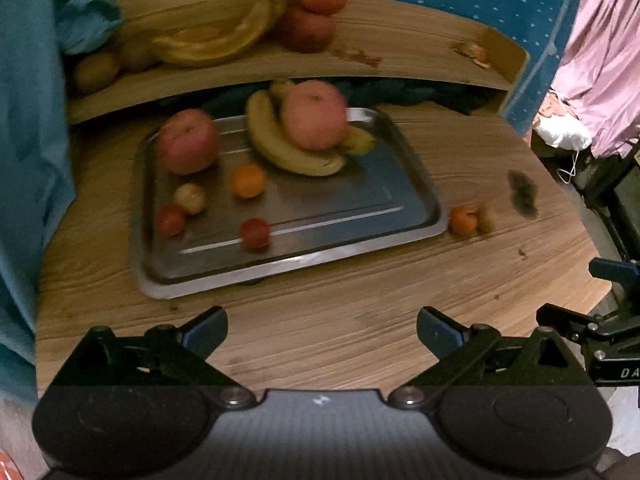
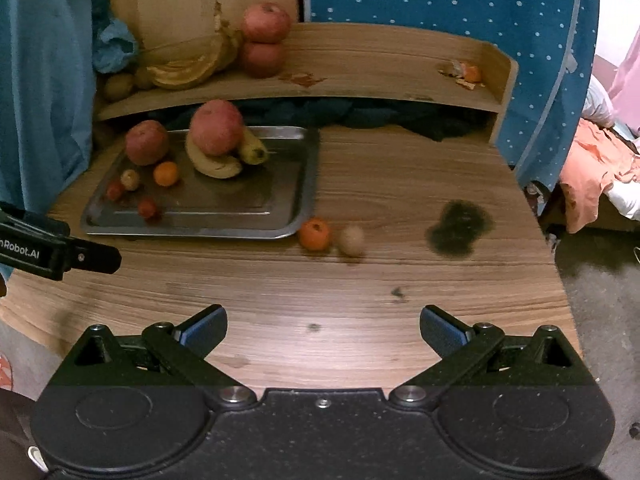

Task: Organize fruits
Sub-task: 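Withdraw both tools from the tray toward the loose mandarin and kiwi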

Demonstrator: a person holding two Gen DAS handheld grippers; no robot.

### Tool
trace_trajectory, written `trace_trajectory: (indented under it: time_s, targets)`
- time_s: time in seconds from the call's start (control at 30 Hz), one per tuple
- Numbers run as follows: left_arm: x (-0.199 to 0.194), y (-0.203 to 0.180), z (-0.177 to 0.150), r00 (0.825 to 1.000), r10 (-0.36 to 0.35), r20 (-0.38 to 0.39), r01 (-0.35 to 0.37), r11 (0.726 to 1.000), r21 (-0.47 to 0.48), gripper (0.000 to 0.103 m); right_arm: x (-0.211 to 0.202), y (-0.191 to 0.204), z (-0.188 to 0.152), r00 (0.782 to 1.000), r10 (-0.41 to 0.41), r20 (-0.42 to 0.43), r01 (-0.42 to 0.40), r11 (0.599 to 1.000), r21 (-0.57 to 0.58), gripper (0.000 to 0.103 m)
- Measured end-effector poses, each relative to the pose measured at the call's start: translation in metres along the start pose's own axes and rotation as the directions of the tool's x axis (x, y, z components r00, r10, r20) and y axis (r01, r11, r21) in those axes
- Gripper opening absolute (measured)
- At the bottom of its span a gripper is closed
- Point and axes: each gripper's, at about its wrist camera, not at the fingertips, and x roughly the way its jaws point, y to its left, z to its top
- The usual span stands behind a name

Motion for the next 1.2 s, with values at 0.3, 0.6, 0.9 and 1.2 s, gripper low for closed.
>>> trace_trajectory:
  time_s: [0.3,0.6,0.9,1.2]
  targets:
    - [0.006,-0.037,0.015,0.999,0.039,0.014,-0.039,0.999,-0.032,0.103,0.011,-0.038,0.014,0.999,0.004,-0.037,-0.008,0.996,-0.088,0.102]
    - [0.023,-0.069,0.021,0.996,0.093,-0.012,-0.094,0.994,-0.063,0.103,0.034,-0.061,0.022,0.994,0.09,-0.065,-0.101,0.976,-0.194,0.102]
    - [0.031,-0.075,0.02,0.987,0.156,-0.041,-0.161,0.974,-0.158,0.103,0.056,-0.074,0.035,0.982,0.165,-0.093,-0.185,0.944,-0.273,0.102]
    - [0.047,-0.081,0.025,0.979,0.182,-0.096,-0.199,0.955,-0.221,0.103,0.074,-0.07,0.038,0.961,0.236,-0.145,-0.275,0.887,-0.372,0.102]
